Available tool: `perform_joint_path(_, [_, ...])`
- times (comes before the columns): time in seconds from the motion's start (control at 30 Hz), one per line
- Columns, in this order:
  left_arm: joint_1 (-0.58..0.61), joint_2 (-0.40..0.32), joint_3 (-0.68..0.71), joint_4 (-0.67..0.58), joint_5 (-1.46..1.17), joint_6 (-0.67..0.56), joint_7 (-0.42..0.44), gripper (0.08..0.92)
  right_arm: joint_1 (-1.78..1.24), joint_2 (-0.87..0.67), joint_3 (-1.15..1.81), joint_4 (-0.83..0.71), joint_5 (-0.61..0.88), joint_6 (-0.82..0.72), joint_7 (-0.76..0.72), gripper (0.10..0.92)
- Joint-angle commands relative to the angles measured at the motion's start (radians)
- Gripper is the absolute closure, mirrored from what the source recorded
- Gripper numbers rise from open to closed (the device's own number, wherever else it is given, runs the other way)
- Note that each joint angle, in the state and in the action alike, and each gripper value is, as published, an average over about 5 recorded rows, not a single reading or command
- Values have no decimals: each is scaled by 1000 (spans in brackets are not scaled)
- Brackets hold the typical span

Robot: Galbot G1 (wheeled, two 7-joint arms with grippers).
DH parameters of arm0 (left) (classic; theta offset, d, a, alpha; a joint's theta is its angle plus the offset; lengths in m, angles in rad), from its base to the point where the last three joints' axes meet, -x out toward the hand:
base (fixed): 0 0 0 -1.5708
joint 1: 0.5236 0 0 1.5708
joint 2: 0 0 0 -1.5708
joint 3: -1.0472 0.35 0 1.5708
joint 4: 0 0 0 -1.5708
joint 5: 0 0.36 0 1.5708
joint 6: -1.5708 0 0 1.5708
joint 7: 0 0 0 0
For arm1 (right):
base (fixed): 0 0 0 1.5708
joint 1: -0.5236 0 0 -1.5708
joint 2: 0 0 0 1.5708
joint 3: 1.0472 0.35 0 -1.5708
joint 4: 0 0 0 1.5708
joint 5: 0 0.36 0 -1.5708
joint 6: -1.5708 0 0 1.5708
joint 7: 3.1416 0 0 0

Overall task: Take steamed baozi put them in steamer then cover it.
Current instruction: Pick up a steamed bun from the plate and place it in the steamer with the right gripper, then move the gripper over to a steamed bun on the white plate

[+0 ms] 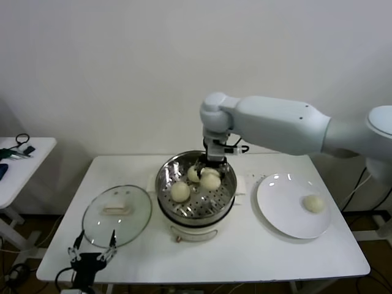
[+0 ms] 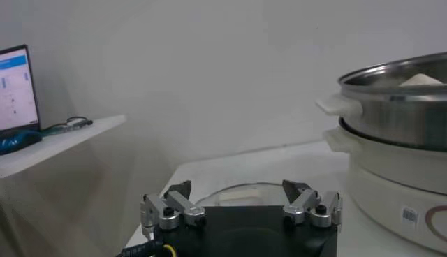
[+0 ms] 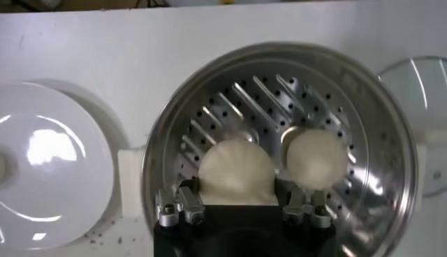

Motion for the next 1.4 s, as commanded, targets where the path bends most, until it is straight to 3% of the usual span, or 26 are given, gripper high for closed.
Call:
perform_joint_path(0.03, [-2, 4, 4, 3, 0, 2, 0, 177, -27, 58, -53, 54, -2, 10, 0, 330])
perform_joint_path(0.97, [-8, 3, 8, 14, -10, 3, -6, 177, -93, 84, -26, 14, -41, -4, 28, 320])
perform_joint_path(1.23, [-7, 2, 8, 14, -10, 2, -6, 177, -83, 67, -12, 29, -28, -35, 8, 210])
perform_joint_path(1.4, [-6, 3, 7, 14, -10, 1, -6, 177, -51, 29, 11, 22, -4, -26, 0, 203])
